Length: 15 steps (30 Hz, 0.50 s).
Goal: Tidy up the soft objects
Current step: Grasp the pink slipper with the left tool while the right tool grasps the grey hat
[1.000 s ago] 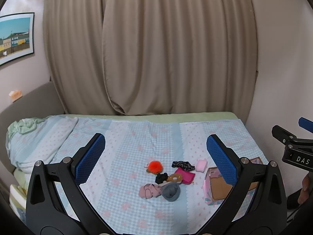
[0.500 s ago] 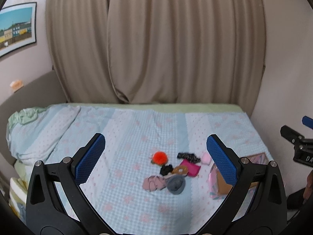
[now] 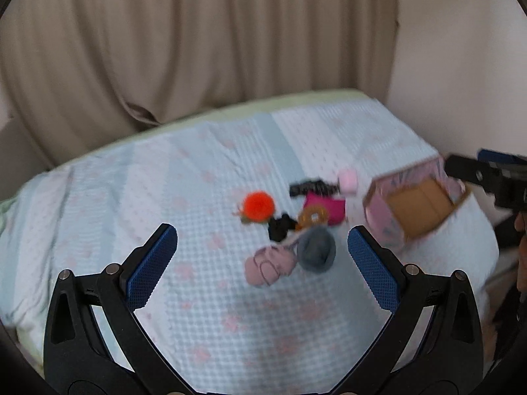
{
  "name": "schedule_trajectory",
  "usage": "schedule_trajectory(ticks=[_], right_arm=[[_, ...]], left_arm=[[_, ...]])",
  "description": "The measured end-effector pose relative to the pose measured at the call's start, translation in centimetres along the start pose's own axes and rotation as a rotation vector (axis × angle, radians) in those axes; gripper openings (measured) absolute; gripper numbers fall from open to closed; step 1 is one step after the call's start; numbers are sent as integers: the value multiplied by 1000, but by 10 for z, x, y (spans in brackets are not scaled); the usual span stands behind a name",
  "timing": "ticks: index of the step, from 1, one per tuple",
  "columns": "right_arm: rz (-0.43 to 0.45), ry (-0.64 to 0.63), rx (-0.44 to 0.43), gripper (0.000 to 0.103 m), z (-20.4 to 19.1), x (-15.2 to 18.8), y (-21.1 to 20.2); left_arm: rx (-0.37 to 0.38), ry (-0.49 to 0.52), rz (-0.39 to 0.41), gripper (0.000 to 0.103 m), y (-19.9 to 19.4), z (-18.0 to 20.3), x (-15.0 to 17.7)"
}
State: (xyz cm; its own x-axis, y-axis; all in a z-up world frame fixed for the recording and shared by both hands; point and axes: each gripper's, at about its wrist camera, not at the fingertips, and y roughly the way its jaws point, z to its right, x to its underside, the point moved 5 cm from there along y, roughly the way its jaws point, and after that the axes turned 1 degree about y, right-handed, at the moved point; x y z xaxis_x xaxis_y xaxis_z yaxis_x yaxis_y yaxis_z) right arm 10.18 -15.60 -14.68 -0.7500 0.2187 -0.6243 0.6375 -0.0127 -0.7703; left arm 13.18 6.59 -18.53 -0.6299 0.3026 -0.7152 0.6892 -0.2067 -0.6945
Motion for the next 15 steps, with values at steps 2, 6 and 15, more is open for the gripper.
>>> schedule_trajectory(ticks=[2, 6, 15], right_arm=[[-23, 46, -3, 103, -6, 8, 21], [-78, 130, 1, 103, -16, 27, 66], [-180, 211, 17, 102, -26, 78, 171]], left_arm=[[48, 32, -32, 102, 27, -6, 14], [118, 111, -79, 102, 77, -13, 40], [256, 258, -162, 102, 191, -4, 98]])
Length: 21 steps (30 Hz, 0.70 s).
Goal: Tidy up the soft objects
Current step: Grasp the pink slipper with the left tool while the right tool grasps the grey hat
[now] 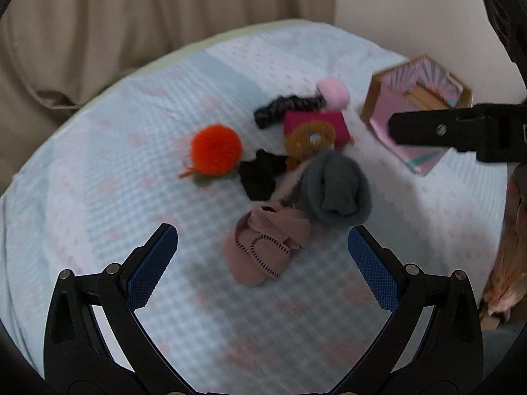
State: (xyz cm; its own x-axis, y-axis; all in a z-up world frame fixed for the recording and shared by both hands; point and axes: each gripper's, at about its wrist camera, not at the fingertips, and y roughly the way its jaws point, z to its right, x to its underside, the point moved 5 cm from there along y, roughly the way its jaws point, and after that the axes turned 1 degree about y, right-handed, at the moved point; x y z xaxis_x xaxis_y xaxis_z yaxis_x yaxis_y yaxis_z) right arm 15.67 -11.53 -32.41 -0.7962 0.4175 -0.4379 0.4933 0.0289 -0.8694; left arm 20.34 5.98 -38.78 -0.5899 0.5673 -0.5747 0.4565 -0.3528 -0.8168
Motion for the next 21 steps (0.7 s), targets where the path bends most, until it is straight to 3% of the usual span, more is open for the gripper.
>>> schedule_trajectory(ticks=[11, 15, 18, 19, 21], right_arm=[[-63, 40, -28, 99, 9, 26, 94], [-88, 33, -42, 91, 8, 26, 115], [-110, 39, -54, 77, 8, 26, 127], [-125, 38, -56, 73, 8, 26, 131], [-129, 40, -63, 67, 9, 26, 133]], left_arm=[[83, 113, -32, 98, 101, 19, 32], [85, 124, -40, 96, 118, 21, 38], [91, 122, -51, 74, 127, 19, 40], [94, 117, -61, 62, 131, 18, 40], [89, 114, -88, 53, 138, 14, 41]])
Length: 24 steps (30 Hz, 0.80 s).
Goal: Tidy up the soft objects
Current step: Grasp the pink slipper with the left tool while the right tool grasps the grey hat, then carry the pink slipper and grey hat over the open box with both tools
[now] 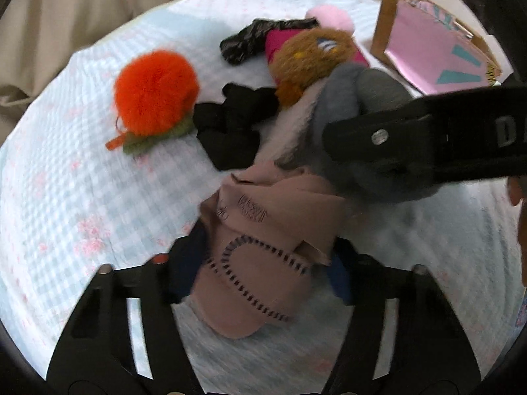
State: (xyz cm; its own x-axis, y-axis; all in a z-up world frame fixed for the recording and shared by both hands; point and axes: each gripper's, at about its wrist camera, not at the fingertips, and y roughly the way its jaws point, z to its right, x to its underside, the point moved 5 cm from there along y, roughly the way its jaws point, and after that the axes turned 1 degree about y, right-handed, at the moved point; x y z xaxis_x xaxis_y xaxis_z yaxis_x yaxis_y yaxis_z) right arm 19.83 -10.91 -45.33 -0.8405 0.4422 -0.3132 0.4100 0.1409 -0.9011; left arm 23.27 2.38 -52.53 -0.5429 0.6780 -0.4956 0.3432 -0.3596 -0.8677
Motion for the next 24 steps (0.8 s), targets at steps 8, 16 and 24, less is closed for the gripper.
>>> schedule_trajectory(ticks=[8, 16, 24], right_arm=[[-5, -20, 22, 46, 1, 1, -4], [7, -27, 37, 41, -4, 1, -20], [49, -68, 40, 41, -21, -8, -75]], left_arm=[[34, -48, -8, 37, -4, -17, -1], [27, -106, 2, 35, -24, -22, -5], [12, -165, 26, 35, -75, -23, -18]])
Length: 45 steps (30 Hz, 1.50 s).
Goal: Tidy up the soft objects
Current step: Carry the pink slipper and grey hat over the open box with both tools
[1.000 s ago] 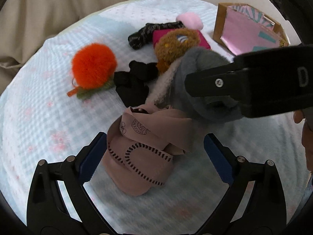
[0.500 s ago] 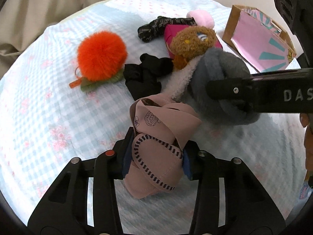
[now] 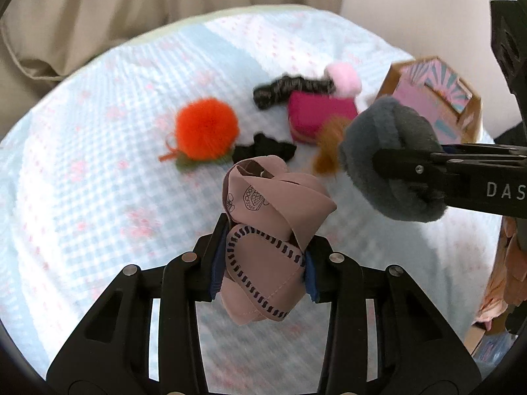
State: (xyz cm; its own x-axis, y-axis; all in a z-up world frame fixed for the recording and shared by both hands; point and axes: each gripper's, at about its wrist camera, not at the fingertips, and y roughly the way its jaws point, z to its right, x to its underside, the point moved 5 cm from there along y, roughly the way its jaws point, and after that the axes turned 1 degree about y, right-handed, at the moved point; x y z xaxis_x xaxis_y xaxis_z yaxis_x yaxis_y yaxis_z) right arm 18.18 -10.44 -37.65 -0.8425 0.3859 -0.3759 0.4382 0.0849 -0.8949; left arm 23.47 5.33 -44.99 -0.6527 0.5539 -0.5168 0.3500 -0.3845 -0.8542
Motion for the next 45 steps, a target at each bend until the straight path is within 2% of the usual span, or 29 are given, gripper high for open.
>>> schedule_trajectory(ticks=[4, 16, 20, 26, 31, 36, 40, 45], right_arm=[[51, -37, 7, 41, -11, -16, -45], [209, -175, 56, 41, -43, -53, -195], [254, -187, 50, 41, -36, -57, -231], [290, -231, 13, 41, -10, -70, -267], [293, -220, -8, 41, 34, -89, -284], [298, -198, -10, 42, 91, -107, -297], [270, -191, -1, 42, 145, -126, -296], [180, -194, 29, 42, 209, -147, -276]], left_arm=[[-26, -33, 30, 35, -39, 1, -17], [-144, -206, 168, 35, -200, 8, -87], [-176, -249, 211, 35, -239, 23, -104], [-233, -286, 263, 35, -270, 55, -132], [-265, -310, 294, 35, -279, 97, -158], [-260, -337, 295, 35, -262, 142, -184], [-264, -356, 279, 35, -234, 182, -206], [-246, -403, 227, 35, -183, 223, -229]])
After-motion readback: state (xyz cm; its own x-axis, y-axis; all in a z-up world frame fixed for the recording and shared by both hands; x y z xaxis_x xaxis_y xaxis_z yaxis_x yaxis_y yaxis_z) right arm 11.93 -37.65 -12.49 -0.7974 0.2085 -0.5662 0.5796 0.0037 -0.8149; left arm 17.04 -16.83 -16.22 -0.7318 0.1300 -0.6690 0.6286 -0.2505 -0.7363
